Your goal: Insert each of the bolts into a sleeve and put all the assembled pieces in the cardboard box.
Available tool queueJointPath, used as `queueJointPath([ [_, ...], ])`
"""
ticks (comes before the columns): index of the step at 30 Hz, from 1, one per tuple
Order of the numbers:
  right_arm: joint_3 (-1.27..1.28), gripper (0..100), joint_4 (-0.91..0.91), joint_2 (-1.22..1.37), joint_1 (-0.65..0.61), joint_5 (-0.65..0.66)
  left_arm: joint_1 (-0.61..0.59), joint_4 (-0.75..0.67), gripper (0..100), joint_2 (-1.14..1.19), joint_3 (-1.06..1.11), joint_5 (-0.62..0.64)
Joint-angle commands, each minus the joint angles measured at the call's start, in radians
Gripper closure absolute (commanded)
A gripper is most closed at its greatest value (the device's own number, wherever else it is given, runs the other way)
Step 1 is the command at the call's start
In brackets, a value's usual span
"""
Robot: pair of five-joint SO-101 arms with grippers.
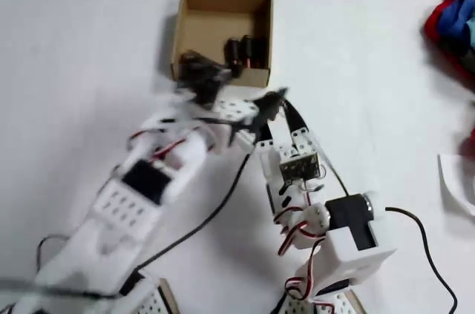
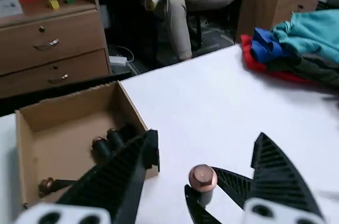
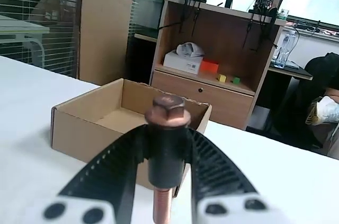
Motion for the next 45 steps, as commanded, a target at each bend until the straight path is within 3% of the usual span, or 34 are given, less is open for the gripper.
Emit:
queueJointPath([
  [1, -0.014, 97.9, 0.002, -0.054, -0.007, 0.011, -0.075, 0.063, 70, -0.166, -0.007, -0.005],
  [5, -0.025, 97.9, 0.002, -0.054, -0.004, 0.011, -0.17, 0.15, 70, -0.25, 0.045, -0.002],
  [10, -0.034, 97.9, 0.002, -0.053, -0.002, 0.011, -0.196, 0.219, 70, -0.358, 0.255, -0.002],
  [15, -0.034, 97.9, 0.012, -0.053, -0.002, 0.011, -0.233, 0.164, 75, -0.466, 0.381, -0.008],
  [19, -0.037, 97.9, 0.068, -0.053, -0.004, 0.009, -0.354, 0.095, 99, -0.471, 0.42, -0.003],
  [23, -0.086, 97.9, 0.162, -0.053, -0.008, 0.009, -0.468, -0.009, 92, -0.47, 0.466, -0.002],
  [27, -0.147, 97.9, 0.328, -0.064, -0.01, 0.009, -0.491, -0.006, 97, -0.381, 0.479, -0.006],
  [33, -0.242, 97.9, 0.389, -0.067, -0.012, 0.015, -0.578, -0.006, 97, -0.046, 0.298, -0.002],
  [40, -0.427, 97.9, 0.728, -0.139, -0.01, 0.012, -0.687, 0.048, 97, 0.276, 0.068, -0.002],
  [45, -0.632, 97.9, 1.208, -0.344, -0.028, 0.012, -0.707, 0.057, 97, 0.367, 0.064, -0.008],
])
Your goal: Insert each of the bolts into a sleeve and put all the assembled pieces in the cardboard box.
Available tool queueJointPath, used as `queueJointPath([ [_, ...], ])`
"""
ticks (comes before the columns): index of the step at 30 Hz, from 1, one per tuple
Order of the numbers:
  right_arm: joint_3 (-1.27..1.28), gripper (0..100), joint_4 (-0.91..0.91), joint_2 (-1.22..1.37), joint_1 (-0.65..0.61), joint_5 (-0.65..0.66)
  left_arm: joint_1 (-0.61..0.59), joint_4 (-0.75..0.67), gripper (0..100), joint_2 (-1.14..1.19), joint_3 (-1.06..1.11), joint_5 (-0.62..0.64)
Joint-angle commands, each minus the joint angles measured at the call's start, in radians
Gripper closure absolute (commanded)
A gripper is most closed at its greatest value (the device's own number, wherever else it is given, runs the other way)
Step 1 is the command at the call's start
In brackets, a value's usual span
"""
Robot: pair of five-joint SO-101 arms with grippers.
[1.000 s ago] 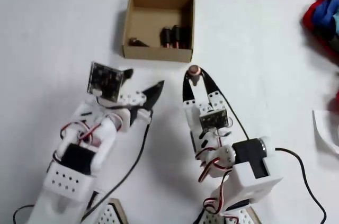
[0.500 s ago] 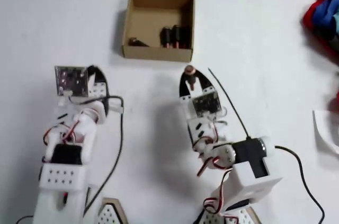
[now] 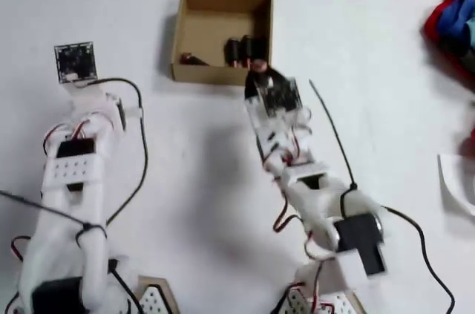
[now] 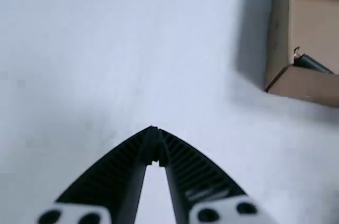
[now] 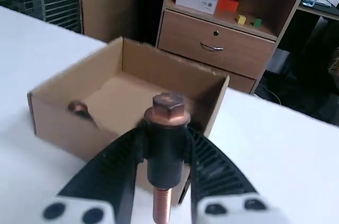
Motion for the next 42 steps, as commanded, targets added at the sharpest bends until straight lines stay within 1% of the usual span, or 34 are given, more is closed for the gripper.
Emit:
queueJointPath([
  [1, -0.212, 97.9, 0.401, -0.193, -0.033, 0.006, -0.015, 0.009, 97, 0.046, -0.05, -0.008],
  [3, -0.315, 97.9, 0.618, -0.232, -0.058, 0.006, -0.015, 0.003, 97, 0.069, -0.051, -0.003],
  [4, -0.348, 97.8, 0.697, -0.243, -0.071, 0.006, -0.011, 0.002, 97, 0.081, -0.054, -0.002],
  [6, -0.356, 97.8, 0.78, -0.243, -0.096, 0.006, 0.005, 0.002, 97, 0.106, -0.058, -0.002],
  [8, -0.304, 97.8, 0.802, -0.217, -0.124, 0.006, 0.018, 0.002, 97, 0.133, -0.058, -0.002],
  [10, -0.262, 97.8, 0.777, -0.183, -0.148, 0.006, 0.023, 0.0, 97, 0.161, -0.058, -0.002],
  [12, -0.269, 97.8, 0.742, -0.17, -0.147, 0.005, 0.025, -0.005, 97, 0.186, -0.061, -0.002],
  [14, -0.299, 97.8, 0.705, -0.177, -0.12, 0.005, 0.023, -0.031, 97, 0.204, -0.065, -0.002],
  [16, -0.347, 97.8, 0.705, -0.183, -0.104, 0.005, 0.023, -0.054, 97, 0.216, -0.064, -0.002],
  [19, -0.446, 97.9, 0.766, -0.156, -0.104, 0.005, 0.025, -0.055, 97, 0.232, -0.064, -0.002],
  [22, -0.637, 97.9, 0.909, -0.064, -0.102, 0.005, 0.026, -0.057, 97, 0.249, -0.065, -0.002],
  [27, -1.097, 97.9, 1.185, 0.223, -0.096, 0.005, 0.026, -0.084, 97, 0.27, -0.064, -0.002],
  [29, -1.289, 97.9, 1.265, 0.348, -0.096, 0.005, 0.028, -0.084, 97, 0.278, -0.064, -0.002],
  [32, -1.567, 97.9, 1.331, 0.536, -0.081, 0.003, 0.028, -0.084, 97, 0.278, -0.064, -0.002],
  [33, -1.654, 97.9, 1.34, 0.596, -0.071, -0.015, 0.028, -0.084, 97, 0.278, -0.064, -0.002],
  [36, -1.907, 97.9, 1.363, 0.762, -0.047, -0.138, 0.028, -0.084, 97, 0.278, -0.064, -0.002],
  [38, -2.05, 97.9, 1.383, 0.866, -0.036, -0.187, 0.028, -0.084, 97, 0.278, -0.064, -0.002],
  [42, -2.256, 97.9, 1.445, 1.05, -0.036, -0.183, 0.028, -0.084, 97, 0.278, -0.064, -0.002],
])
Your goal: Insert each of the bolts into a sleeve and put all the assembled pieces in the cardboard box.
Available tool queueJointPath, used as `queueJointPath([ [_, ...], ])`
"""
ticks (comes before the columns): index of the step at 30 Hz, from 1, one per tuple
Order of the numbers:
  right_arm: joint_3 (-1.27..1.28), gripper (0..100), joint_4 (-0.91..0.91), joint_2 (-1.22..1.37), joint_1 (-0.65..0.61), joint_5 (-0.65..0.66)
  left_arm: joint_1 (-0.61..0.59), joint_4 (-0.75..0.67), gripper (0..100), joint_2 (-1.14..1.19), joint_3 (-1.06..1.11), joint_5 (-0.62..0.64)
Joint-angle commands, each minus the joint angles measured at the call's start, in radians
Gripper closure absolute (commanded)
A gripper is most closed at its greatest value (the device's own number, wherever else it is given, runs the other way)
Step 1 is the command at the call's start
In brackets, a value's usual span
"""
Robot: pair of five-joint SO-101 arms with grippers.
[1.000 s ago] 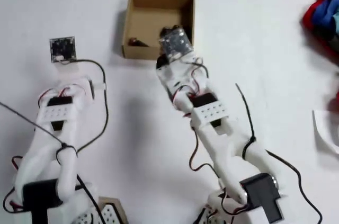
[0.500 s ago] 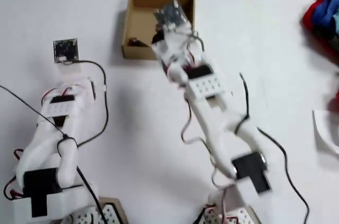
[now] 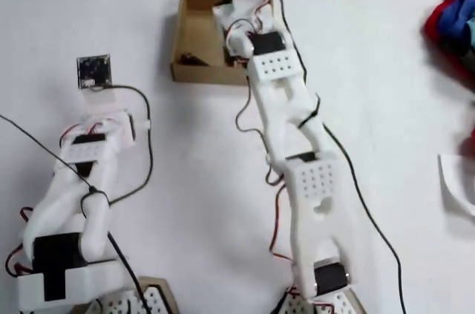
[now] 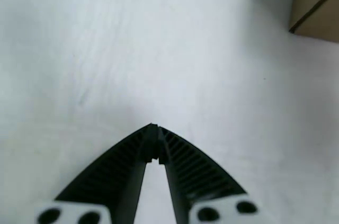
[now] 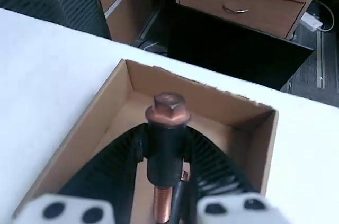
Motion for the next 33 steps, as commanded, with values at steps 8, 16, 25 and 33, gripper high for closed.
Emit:
queueJointPath([
  [8, -0.371, 97.9, 0.064, 0.274, 0.005, -0.015, 0.011, -0.015, 97, -0.003, -0.041, -0.002],
  [16, -0.377, 97.9, 0.143, 0.318, -0.001, -0.015, 0.011, -0.015, 97, -0.003, -0.041, -0.002],
  [25, -0.377, 97.8, 0.275, 0.325, 0.004, -0.015, 0.011, -0.015, 97, -0.003, -0.041, -0.002],
  [33, -0.377, 97.8, 0.269, 0.325, -0.001, -0.009, 0.011, -0.015, 97, -0.003, -0.041, -0.002],
])
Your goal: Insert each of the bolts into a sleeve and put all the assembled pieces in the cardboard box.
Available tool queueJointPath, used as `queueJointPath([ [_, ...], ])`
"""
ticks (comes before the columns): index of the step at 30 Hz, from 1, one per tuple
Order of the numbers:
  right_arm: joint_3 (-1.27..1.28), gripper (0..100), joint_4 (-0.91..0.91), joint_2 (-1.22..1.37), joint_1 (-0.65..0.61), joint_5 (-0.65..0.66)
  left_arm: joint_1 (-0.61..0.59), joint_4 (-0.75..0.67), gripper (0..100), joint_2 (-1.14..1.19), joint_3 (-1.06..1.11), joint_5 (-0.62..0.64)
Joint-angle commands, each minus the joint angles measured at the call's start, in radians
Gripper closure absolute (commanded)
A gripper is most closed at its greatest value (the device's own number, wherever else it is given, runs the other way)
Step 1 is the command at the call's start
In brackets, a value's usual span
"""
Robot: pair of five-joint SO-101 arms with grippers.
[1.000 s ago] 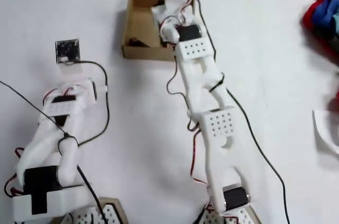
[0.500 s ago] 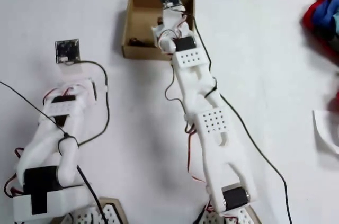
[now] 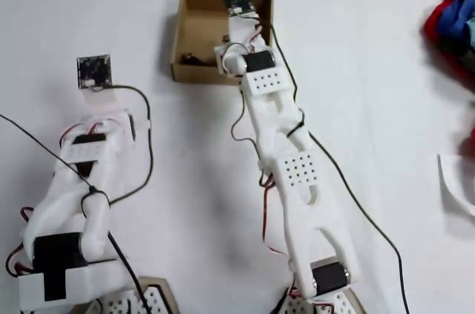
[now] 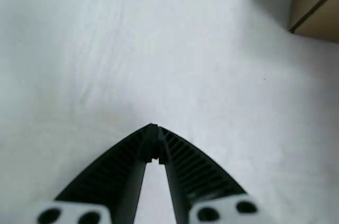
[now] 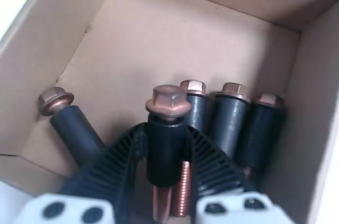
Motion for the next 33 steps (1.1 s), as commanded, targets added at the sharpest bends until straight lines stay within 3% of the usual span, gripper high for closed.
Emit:
queueJointPath([
  [1, -0.064, 97.8, -0.001, -0.022, 0.002, -0.003, 0.011, -0.015, 97, -0.003, -0.041, -0.003],
  [4, -0.063, 94.7, -0.01, -0.021, 0.002, 0.0, 0.011, -0.015, 97, -0.003, -0.039, -0.003],
  [9, -0.057, 75.8, -0.027, -0.021, -0.008, 0.057, 0.011, -0.015, 97, -0.003, -0.039, -0.003],
  [11, -0.064, 73.2, -0.027, -0.021, -0.015, 0.061, 0.011, -0.015, 97, -0.003, -0.039, -0.003],
  [22, -0.195, 78.6, -0.024, -0.035, 0.047, 0.068, 0.011, -0.015, 97, -0.003, -0.039, -0.003],
  [29, -0.304, 84.0, -0.018, -0.05, 0.156, 0.068, 0.011, -0.015, 97, -0.003, -0.039, -0.003],
  [33, -0.302, 86.1, 0.216, -0.12, 0.245, 0.068, 0.011, -0.012, 97, -0.003, -0.039, -0.003],
])
